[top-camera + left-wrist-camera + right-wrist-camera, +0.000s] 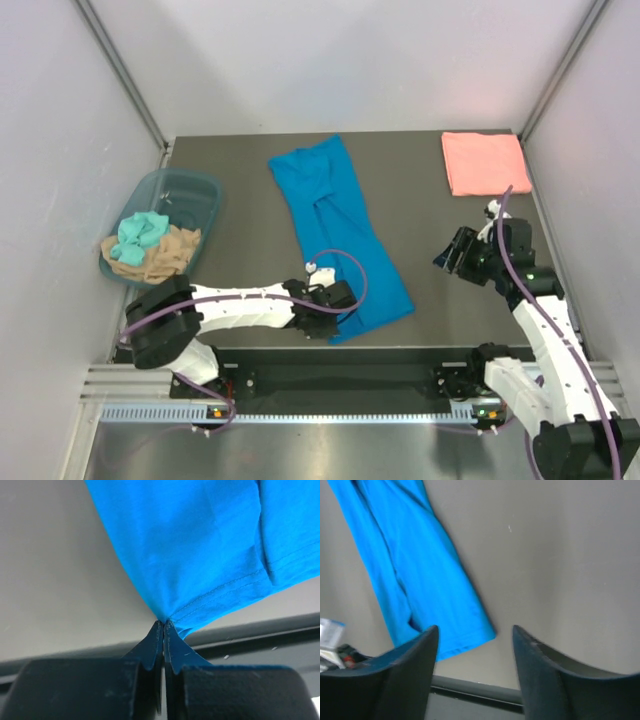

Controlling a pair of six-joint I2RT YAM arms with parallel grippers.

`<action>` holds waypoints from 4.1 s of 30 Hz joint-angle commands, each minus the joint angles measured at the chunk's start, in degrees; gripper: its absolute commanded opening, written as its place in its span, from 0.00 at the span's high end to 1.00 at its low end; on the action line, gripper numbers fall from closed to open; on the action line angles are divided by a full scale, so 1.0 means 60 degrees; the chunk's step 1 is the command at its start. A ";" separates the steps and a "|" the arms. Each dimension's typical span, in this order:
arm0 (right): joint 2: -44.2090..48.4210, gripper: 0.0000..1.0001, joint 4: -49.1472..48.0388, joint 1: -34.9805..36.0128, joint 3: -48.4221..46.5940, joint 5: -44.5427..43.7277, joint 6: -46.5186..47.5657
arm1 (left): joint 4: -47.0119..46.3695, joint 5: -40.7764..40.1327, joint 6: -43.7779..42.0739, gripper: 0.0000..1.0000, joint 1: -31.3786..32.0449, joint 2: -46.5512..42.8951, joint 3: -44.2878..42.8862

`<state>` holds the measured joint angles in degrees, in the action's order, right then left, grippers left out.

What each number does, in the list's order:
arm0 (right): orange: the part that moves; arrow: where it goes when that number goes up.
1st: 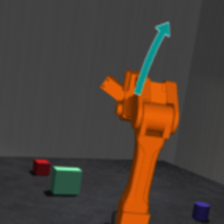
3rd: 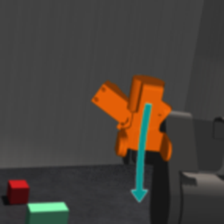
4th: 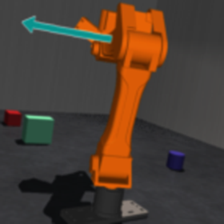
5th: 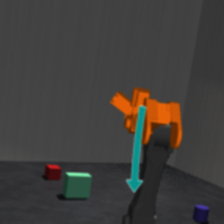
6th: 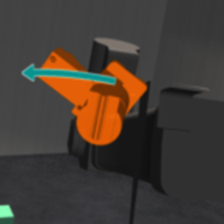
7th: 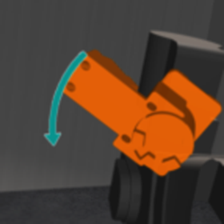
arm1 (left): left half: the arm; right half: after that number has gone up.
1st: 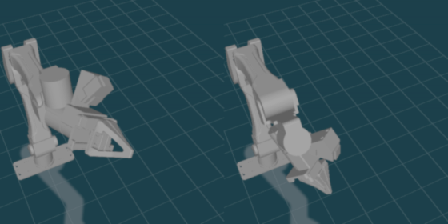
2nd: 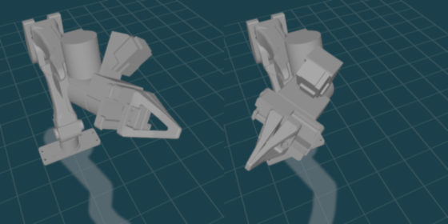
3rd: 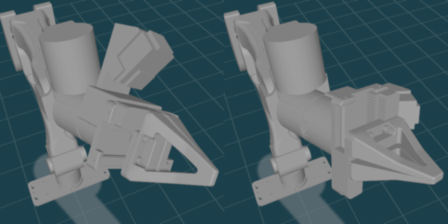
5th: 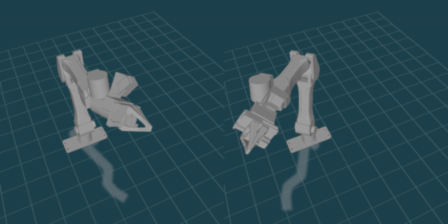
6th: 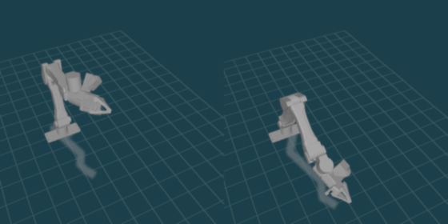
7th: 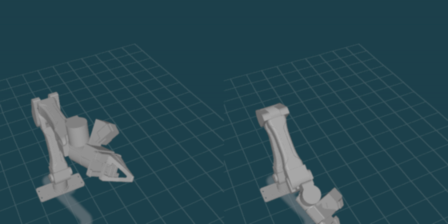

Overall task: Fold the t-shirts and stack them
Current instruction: Fold the tshirt

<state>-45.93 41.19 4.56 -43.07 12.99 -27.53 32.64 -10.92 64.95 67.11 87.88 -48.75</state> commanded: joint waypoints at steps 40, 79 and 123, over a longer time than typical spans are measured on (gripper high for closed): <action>-0.2672 1.00 -0.3833 0.8656 0.2871 -0.1887 -0.4374 | 0.3186 -0.0509 0.0908 1.00 0.0094 -0.2779 0.1665; -1.2302 0.60 -0.4566 0.2596 -0.9150 0.1525 0.1394 | -0.1765 0.2773 -0.5096 0.53 -0.9046 0.4463 -0.7281; -1.9283 1.00 -1.1024 0.1160 -1.5468 0.1396 -0.3396 | -0.5773 0.5161 -0.4220 1.00 -1.0218 1.0943 -1.3451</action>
<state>-161.84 -18.28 13.28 -132.16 25.96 -47.09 6.57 21.96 36.12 5.98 151.50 -126.85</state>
